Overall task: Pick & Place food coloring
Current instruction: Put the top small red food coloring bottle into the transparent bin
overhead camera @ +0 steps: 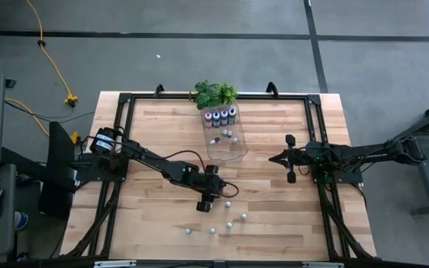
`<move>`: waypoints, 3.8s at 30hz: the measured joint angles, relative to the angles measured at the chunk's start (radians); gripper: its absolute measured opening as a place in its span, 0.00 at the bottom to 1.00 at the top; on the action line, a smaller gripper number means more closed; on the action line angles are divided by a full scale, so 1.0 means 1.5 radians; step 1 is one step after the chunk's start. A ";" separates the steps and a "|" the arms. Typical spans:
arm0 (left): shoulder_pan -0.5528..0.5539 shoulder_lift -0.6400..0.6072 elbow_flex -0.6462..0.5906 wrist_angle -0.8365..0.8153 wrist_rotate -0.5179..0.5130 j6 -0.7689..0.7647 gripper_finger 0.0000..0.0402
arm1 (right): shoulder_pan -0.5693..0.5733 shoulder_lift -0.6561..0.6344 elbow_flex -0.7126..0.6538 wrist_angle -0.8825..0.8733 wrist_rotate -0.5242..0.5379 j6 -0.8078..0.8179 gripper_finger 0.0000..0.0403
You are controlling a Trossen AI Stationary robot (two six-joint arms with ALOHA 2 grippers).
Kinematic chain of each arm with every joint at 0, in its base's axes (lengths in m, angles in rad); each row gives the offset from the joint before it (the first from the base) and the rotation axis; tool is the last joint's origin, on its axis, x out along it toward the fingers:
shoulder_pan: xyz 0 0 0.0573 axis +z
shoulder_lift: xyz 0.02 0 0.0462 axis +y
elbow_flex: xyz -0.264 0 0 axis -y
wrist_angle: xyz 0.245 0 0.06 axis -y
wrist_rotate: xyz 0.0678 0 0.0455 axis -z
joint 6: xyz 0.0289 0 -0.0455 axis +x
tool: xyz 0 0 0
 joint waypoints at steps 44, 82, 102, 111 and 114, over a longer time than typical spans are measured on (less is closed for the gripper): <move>0.000 0.000 0.000 0.018 0.005 -0.023 0.25 | 0.000 0.000 0.000 0.000 0.000 0.000 0.00; 0.023 -0.058 0.069 0.005 0.021 -0.071 0.10 | 0.000 -0.001 0.000 -0.002 0.000 0.000 0.00; 0.142 -0.164 0.064 -0.079 -0.042 -0.139 0.10 | 0.000 0.000 0.000 -0.001 0.000 0.000 0.00; 0.215 -0.160 0.064 -0.114 -0.085 -0.143 0.10 | 0.000 0.000 0.000 -0.002 0.000 0.000 0.00; 0.236 -0.150 0.064 -0.122 -0.085 -0.143 0.10 | 0.000 0.000 0.000 -0.001 0.000 0.000 0.00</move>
